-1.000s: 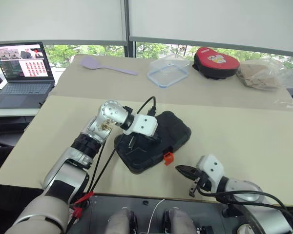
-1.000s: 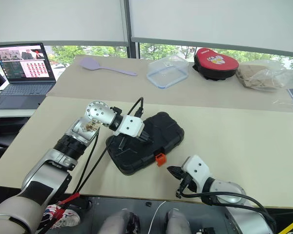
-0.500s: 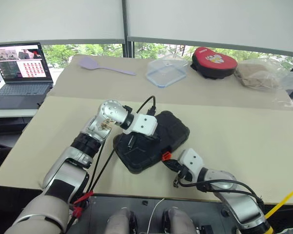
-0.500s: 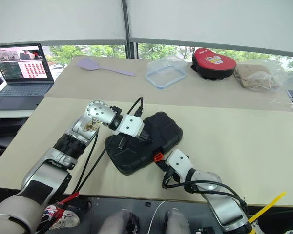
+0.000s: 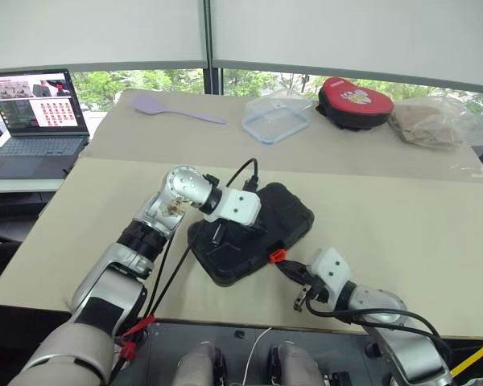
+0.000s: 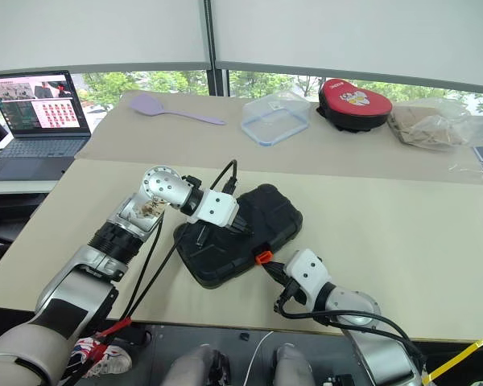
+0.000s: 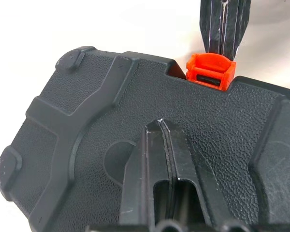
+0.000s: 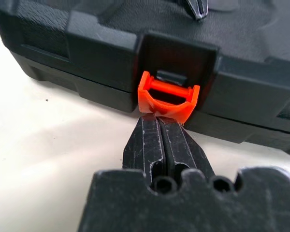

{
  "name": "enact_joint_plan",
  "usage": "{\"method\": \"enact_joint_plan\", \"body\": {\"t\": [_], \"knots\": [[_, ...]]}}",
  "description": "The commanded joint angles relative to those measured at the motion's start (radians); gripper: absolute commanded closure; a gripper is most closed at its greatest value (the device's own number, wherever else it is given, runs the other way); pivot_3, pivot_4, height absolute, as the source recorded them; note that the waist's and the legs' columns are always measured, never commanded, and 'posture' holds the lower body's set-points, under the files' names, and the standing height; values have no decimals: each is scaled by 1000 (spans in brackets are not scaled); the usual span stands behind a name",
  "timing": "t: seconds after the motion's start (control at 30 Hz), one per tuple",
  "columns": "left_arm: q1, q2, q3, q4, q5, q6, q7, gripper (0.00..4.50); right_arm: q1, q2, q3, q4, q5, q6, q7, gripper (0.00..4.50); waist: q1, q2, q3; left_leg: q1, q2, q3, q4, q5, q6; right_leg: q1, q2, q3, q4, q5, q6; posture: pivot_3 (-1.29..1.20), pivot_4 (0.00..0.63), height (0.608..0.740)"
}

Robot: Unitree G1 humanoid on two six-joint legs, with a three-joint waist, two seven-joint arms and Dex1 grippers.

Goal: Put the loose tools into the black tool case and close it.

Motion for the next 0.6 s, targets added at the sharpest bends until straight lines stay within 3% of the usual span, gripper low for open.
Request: {"method": "enact_joint_plan", "body": {"t": [0.03, 0.27, 0.43, 0.47, 0.53, 0.6], "knots": [[45, -5, -89, 63, 86, 0, -21, 4500, -47, 23, -51, -110, 55, -6, -16, 4459, 0, 0, 0, 0, 0, 0, 0, 0, 0, 0, 0, 0, 0, 0, 0, 0, 150, 731], [49, -5, -87, 70, 91, -10, -14, 4500, -62, 1, -45, -116, 60, 15, 4, 4459, 0, 0, 0, 1, 0, 0, 0, 0, 0, 0, -1, 0, 0, 0, 0, 0, 150, 731], [76, 15, -26, 30, 39, 75, -2, 4500, -6, -112, -122, -151, 123, 50, 100, 4459, 3, 1, 0, 1, 0, -5, 0, -1, 1, 1, 0, -1, -7, 2, -2, 0, 150, 731], [84, 23, -6, 17, 24, 97, 6, 3985, 3, -141, -154, -154, 149, 58, 124, 4500, 1, 1, 0, 1, 0, -5, -1, 0, 0, 1, 0, -1, -8, 3, -3, 0, 150, 731], [110, 56, 41, -33, -15, 160, 11, 3557, 10, -198, -241, -146, 215, 84, 175, 3910, -3, 0, 0, 0, -1, -5, -2, 0, -2, 3, 0, 0, -10, 5, -4, 0, 150, 731], [150, 107, 94, -121, -69, 254, 0, 2826, 7, -263, -334, -124, 302, 119, 248, 3368, -14, 1, 0, -3, -1, -5, -2, 2, -5, 3, 1, 0, -10, 5, -3, 0, 150, 731]]}}
